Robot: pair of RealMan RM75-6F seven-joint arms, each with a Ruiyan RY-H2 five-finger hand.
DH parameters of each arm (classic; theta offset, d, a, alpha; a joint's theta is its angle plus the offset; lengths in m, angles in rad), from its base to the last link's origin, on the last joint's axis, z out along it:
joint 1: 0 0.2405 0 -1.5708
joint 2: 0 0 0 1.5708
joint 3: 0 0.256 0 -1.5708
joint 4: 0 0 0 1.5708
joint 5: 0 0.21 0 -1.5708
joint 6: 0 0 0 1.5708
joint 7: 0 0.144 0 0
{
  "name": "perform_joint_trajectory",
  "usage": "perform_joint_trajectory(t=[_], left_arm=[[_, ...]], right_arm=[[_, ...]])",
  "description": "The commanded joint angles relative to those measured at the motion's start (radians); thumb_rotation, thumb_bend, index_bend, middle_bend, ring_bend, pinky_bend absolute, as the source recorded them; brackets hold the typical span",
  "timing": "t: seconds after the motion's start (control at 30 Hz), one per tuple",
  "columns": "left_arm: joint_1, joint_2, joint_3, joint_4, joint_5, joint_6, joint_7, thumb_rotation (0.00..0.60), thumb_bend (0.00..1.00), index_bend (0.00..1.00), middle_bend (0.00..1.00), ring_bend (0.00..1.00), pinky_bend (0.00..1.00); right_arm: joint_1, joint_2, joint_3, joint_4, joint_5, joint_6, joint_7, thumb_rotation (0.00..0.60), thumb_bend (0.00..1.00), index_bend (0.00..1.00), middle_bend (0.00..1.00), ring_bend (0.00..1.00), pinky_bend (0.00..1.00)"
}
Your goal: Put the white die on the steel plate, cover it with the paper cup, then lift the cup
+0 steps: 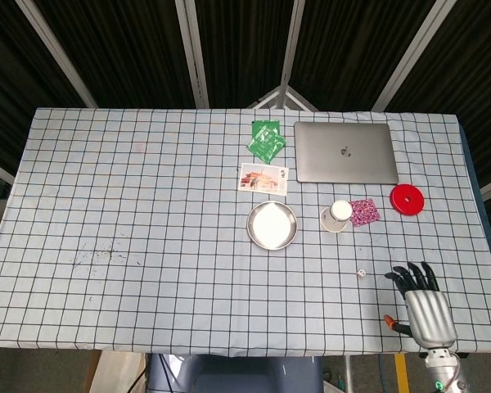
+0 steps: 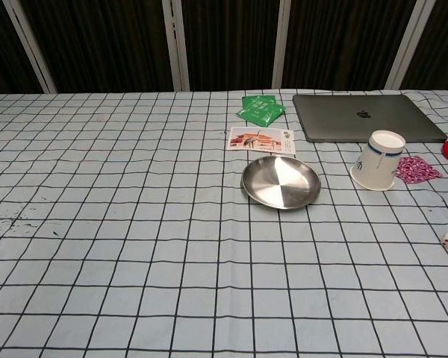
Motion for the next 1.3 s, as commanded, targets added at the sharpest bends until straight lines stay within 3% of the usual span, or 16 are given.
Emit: perform_joint_trajectory(t=[0.03, 0.23, 0.43, 1.3], left_arm=[[-0.005, -0.005, -0.001, -0.003, 0.004, 0.001, 0.012, 0.600, 0.27, 0.30, 0.03, 0.00, 0.00], [-0.008, -0.010, 0.000, -0.011, 0.007, 0.004, 0.030, 0.600, 0.27, 0.30, 0.03, 0.00, 0.00], [-0.009, -0.013, -0.001, -0.014, 0.006, 0.007, 0.042, 0.600, 0.27, 0.30, 0.02, 0.00, 0.00], [-0.004, -0.018, -0.006, -0.021, -0.006, 0.024, 0.073, 0.600, 0.27, 0.30, 0.02, 0.00, 0.00]], right_arm=[[0.036, -0.032, 0.028, 0.005, 0.034, -0.040, -0.020, 0.600, 0.04, 0.45, 0.35, 0.19, 0.01], [0.074, -0.090, 0.063, 0.027, 0.091, -0.082, -0.038, 0.600, 0.05, 0.48, 0.36, 0.19, 0.01], [0.107, -0.149, 0.103, 0.067, 0.160, -0.106, -0.080, 0.600, 0.12, 0.50, 0.36, 0.19, 0.01], [0.200, -0.251, 0.142, 0.266, 0.268, -0.194, -0.080, 0.600, 0.15, 0.50, 0.35, 0.19, 0.01]])
